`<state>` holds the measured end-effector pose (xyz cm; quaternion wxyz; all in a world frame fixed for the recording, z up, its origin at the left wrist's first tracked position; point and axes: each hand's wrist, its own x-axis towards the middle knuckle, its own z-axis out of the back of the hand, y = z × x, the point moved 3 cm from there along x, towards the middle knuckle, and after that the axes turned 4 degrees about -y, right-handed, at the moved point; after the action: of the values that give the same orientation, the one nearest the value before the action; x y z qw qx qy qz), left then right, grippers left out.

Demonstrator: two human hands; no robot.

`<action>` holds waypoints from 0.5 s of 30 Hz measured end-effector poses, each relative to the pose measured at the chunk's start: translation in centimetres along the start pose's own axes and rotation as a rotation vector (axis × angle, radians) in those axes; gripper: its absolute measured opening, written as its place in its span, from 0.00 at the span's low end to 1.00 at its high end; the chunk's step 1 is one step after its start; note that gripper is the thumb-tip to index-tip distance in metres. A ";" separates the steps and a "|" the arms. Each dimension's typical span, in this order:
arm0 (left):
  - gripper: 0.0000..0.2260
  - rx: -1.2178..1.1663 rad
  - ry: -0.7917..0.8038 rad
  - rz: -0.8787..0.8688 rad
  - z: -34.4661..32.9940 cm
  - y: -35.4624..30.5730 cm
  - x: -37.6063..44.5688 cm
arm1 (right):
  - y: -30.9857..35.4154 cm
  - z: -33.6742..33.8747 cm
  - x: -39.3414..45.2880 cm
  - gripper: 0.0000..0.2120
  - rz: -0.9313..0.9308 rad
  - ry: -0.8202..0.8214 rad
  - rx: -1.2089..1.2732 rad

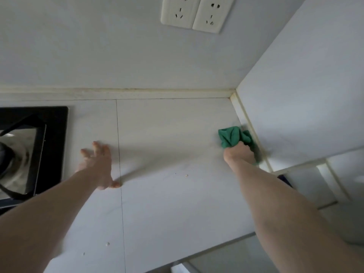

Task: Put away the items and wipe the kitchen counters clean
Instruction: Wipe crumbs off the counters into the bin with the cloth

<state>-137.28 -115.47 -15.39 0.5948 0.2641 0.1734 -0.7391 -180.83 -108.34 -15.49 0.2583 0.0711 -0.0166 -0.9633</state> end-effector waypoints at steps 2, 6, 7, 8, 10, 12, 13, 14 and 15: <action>0.64 -0.001 0.004 0.002 0.0 -0.1 0.0 | 1.1 0.2 -2.5 0.18 -0.001 0.021 0.018; 0.64 0.003 0.007 0.008 0.2 -0.4 -0.4 | 4.0 -0.6 -9.9 0.15 0.108 0.082 0.030; 0.65 0.012 0.008 0.013 0.3 -0.5 -0.5 | 5.1 -0.9 -11.8 0.15 0.151 0.109 0.040; 0.65 0.020 0.011 0.015 0.4 -0.5 -0.5 | 6.2 -1.1 -13.5 0.15 0.198 0.138 0.051; 0.65 0.023 0.010 0.019 0.4 -0.5 -0.6 | 7.7 -0.2 -16.2 0.12 0.285 0.196 0.086; 0.66 0.018 -0.004 0.011 0.2 -0.3 -0.4 | 7.8 1.4 -16.3 0.09 0.318 0.211 0.162; 0.66 0.015 -0.007 0.009 0.0 -0.2 -0.2 | 7.3 2.4 -15.5 0.08 0.315 0.188 0.202; 0.66 0.015 -0.008 0.010 -0.1 0.0 -0.1 | 6.5 3.2 -14.3 0.09 0.305 0.148 0.230; 0.66 0.019 -0.007 0.013 -0.2 0.1 0.0 | 5.4 4.0 -12.9 0.11 0.289 0.100 0.239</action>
<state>-137.18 -115.38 -15.50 0.5976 0.2685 0.1626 -0.7378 -167.71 -106.58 -9.56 0.3844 0.1457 -0.1283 -0.9025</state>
